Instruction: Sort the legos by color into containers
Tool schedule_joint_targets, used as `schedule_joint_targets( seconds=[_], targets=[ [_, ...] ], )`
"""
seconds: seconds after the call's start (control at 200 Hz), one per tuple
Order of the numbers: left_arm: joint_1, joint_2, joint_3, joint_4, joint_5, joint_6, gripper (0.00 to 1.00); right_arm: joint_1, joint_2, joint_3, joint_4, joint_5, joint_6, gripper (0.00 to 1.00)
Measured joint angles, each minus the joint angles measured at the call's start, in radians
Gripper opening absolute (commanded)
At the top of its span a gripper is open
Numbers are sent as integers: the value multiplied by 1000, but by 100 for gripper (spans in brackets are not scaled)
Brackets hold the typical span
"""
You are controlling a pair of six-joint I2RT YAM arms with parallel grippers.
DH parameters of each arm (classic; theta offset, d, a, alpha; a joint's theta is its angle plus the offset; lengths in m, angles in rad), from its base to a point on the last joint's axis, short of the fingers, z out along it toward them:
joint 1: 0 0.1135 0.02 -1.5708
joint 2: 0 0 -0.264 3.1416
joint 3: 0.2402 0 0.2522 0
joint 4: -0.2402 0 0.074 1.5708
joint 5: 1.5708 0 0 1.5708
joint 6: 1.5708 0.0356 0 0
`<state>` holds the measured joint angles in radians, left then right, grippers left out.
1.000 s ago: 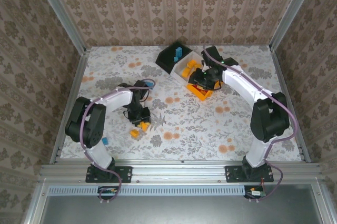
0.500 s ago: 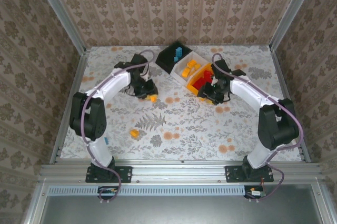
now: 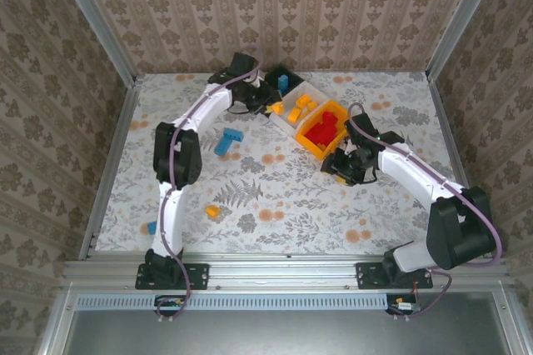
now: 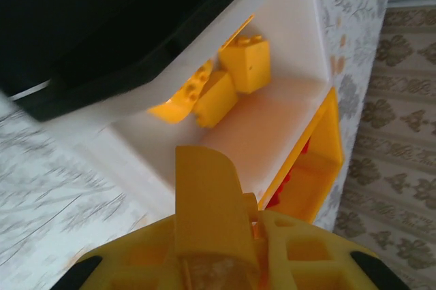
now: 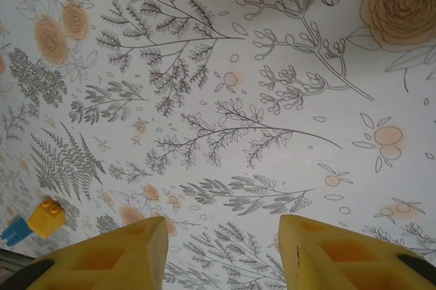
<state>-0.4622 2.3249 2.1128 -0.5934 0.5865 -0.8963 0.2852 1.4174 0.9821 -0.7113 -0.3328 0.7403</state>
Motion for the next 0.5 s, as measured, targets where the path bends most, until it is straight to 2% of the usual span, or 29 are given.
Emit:
schedule_joint_targets(
  seconds=[0.32,0.5],
  targets=[
    [-72,257,337,58,69,-184,24,0,-75,-14,-1,4,16,48],
    [-65,316,403,78,73,-256,25,0,-100,-14,-19,15,14,49]
  ],
)
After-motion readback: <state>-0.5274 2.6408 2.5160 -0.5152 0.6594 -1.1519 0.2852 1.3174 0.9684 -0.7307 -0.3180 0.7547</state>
